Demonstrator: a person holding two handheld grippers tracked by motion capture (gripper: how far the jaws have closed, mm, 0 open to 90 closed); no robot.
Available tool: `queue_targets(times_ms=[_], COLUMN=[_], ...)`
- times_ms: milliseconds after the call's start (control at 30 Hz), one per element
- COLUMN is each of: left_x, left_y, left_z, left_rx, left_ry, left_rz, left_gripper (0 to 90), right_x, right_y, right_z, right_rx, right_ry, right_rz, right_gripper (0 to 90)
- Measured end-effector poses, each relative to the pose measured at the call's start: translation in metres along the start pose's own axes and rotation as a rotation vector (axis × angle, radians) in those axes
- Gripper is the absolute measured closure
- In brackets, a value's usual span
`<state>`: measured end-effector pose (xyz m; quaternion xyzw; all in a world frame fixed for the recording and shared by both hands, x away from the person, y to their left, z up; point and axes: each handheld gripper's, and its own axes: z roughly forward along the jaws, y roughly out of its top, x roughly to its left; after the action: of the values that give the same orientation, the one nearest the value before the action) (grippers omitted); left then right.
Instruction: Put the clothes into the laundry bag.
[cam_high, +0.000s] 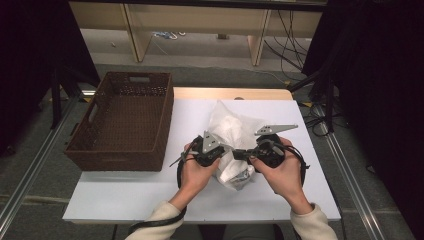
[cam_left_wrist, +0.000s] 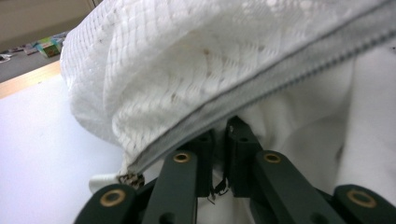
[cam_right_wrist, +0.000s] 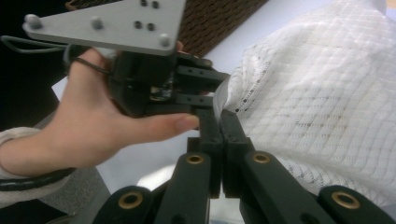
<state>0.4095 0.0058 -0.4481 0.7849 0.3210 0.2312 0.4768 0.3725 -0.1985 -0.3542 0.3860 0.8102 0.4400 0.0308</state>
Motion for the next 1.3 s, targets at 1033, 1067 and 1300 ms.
queue_targets(times_ms=[1033,1067,1300], left_x=[-0.059,-0.061,-0.06], left_y=[-0.017,-0.018,-0.024], left_z=[-0.07,-0.068,-0.04], left_rx=[0.03,0.034,0.107], left_ry=[-0.226,-0.222,-0.132], left_rz=[0.173,0.171,0.192], left_gripper=[21.5,20.9,18.8], right_x=[-0.005,-0.005,-0.004], right_y=[0.0,0.0,0.0], right_z=[0.001,0.001,0.001], right_rx=[-0.011,-0.01,0.001], right_ry=[-0.02,-0.021,-0.026], right_rz=[0.002,0.002,0.009], right_gripper=[90.0,90.0,90.0])
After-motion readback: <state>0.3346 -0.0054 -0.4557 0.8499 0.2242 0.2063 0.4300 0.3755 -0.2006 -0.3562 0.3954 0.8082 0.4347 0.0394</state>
